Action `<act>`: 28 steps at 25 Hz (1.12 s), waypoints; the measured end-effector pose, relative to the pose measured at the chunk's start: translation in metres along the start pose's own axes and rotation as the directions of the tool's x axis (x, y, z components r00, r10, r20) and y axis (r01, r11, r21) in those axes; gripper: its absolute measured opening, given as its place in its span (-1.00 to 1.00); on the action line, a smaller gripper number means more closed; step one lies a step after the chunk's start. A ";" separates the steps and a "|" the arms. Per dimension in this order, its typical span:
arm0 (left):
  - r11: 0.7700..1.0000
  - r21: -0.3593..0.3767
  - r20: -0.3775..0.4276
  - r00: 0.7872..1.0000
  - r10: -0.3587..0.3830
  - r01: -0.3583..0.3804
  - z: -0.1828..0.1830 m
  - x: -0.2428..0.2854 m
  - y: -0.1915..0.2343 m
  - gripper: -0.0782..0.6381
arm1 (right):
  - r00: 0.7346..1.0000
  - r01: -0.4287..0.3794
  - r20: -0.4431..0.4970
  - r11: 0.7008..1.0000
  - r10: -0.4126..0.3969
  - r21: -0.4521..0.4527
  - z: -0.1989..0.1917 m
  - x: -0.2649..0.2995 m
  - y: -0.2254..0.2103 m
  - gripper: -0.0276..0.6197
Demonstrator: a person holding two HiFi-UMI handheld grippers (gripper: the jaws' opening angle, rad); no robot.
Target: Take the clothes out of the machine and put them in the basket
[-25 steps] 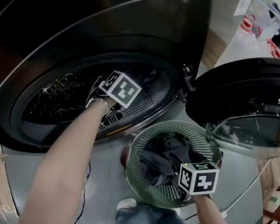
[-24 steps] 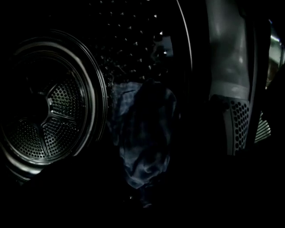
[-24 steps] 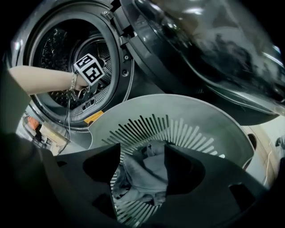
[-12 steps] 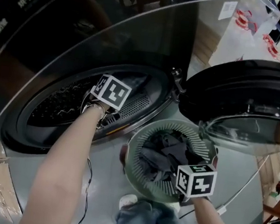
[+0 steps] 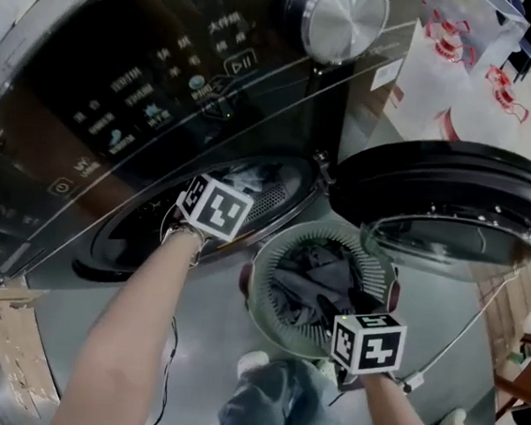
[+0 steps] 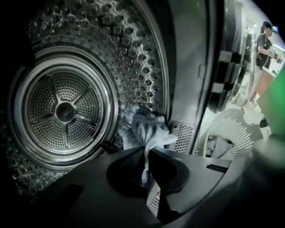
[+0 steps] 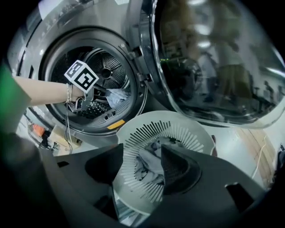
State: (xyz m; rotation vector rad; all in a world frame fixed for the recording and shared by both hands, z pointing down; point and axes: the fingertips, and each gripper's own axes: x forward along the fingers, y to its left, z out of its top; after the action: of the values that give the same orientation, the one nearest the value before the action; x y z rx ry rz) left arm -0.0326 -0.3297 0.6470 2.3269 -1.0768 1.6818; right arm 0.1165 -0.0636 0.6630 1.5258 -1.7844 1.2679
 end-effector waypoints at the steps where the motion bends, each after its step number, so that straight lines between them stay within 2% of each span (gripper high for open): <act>1: 1.000 -0.005 0.003 1.000 -0.012 0.012 0.001 -0.007 -0.003 -0.76 | 1.000 -0.002 -0.004 1.000 0.002 0.003 0.001 -0.006 0.001 -0.10; 6: 0.996 -0.073 0.020 0.999 -0.047 0.048 0.003 -0.041 -0.015 -0.76 | 1.000 -0.018 -0.021 1.000 0.018 0.012 0.005 -0.035 0.008 -0.11; 12: 0.997 -0.051 0.023 0.998 -0.054 0.055 0.002 -0.072 -0.025 -0.76 | 0.999 -0.024 -0.036 1.000 0.025 0.018 0.004 -0.057 0.013 -0.13; 21: 0.988 -0.078 0.087 0.988 -0.128 0.135 0.001 -0.131 -0.053 -0.76 | 0.999 -0.026 -0.023 0.998 0.028 0.056 0.011 -0.082 0.028 -0.14; 28: 0.957 -0.201 0.205 0.964 -0.168 0.210 0.007 -0.179 -0.072 -0.76 | 1.000 -0.020 -0.009 0.998 0.021 0.064 0.014 -0.100 0.031 -0.14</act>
State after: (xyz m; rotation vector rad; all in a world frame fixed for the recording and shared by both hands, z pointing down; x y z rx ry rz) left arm -0.0130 -0.1912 0.5138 2.3884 -0.9740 1.2309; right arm 0.1173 -0.0263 0.5641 1.5371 -1.7739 1.3521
